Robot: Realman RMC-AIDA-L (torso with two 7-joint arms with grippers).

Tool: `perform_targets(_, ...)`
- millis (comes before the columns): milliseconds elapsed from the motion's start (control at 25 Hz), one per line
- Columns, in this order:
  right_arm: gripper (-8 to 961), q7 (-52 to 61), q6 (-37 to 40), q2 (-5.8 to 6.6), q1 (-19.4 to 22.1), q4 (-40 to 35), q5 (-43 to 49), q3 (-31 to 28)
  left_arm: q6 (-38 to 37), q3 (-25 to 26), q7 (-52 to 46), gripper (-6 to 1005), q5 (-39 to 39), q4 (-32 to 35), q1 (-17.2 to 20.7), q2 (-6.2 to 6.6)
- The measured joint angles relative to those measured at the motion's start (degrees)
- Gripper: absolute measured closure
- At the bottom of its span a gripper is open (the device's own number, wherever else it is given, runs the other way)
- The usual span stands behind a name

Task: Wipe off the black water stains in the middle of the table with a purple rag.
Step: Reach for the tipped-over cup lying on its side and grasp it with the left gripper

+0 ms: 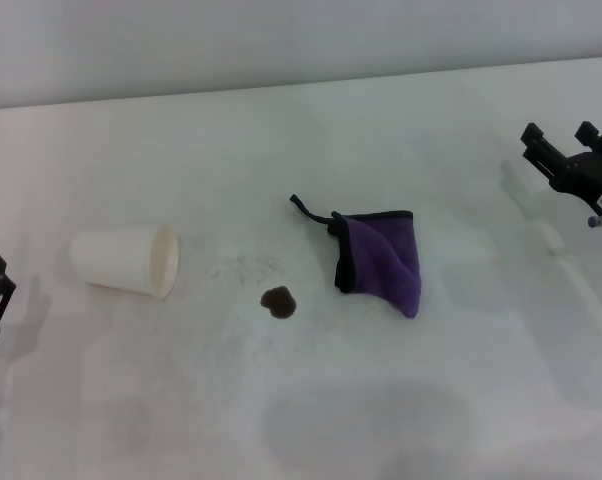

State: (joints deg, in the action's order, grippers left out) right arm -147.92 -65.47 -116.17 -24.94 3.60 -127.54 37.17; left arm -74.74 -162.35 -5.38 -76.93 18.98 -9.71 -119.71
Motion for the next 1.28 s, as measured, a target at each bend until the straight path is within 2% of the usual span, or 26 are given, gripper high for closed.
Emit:
perform_targets(320,77,0.0,-0.28,0.07,0.27,0.05,0.03,0.0,1.59,-0.14,-8.34,120,-0.06,-1.2,-0.04,0.27)
perform_targets(760,77,0.55,-0.33,0.07,0.43,0.09,0.12,0.0,1.56,-0.49,-9.97,128,1.97,-1.33,-0.54,0.28)
perform_targets(960,77,0.57,-0.53,0.07,0.41,0.2,0.12,0.0,0.72,-0.51,-9.08,129,4.44,-1.28,-2.08,0.56)
perform_targets(1280,77,0.6,-1.05,0.07,0.48,0.62,0.1,0.0,-8.57,0.01,-10.77,132,9.23,-3.57,-3.67,1.48)
